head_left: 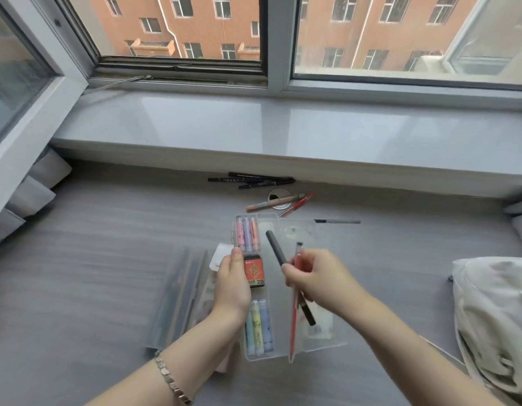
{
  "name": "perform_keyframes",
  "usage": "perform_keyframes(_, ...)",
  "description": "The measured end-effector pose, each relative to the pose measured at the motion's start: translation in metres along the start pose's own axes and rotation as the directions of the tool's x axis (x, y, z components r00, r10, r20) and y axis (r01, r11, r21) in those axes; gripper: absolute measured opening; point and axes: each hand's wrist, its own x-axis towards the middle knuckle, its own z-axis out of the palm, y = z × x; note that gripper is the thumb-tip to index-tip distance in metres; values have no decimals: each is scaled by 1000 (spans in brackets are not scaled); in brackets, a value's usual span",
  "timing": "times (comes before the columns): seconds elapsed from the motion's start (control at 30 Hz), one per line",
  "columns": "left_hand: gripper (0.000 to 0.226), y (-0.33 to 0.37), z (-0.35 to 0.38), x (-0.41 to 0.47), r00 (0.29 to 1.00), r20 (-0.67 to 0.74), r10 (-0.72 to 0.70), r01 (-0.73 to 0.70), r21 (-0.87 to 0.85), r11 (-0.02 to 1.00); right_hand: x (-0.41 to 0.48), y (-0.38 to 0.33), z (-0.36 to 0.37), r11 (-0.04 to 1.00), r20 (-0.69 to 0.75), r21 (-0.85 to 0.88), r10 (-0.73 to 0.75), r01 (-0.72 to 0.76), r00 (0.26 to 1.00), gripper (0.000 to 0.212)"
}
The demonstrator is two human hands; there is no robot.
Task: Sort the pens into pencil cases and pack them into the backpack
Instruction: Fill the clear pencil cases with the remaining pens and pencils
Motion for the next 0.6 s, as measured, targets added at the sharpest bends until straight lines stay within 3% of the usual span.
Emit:
perform_keyframes(0.13, 35, -2, 4, -3, 1000, -2, -10, 10, -20, 1000, -7, 6, 8, 996, -73, -86, -19, 13, 997, 30)
perform_keyframes(0.3, 33, -3, 6, -5, 1000, 9, -11, 11, -13, 1000, -9, 6, 1, 996, -87, -56, -74, 69, 993, 28)
perform_keyframes(0.5, 39, -8, 3, -3, 998, 35, -42, 43, -6, 999, 5, 9, -20, 989, -203, 44, -132, 144, 970, 29)
perform_keyframes(0.6, 41, -6, 3, -5, 997, 64, -45, 46, -12, 999, 6, 8, -11, 975, -147, 55, -204, 214, 968, 52)
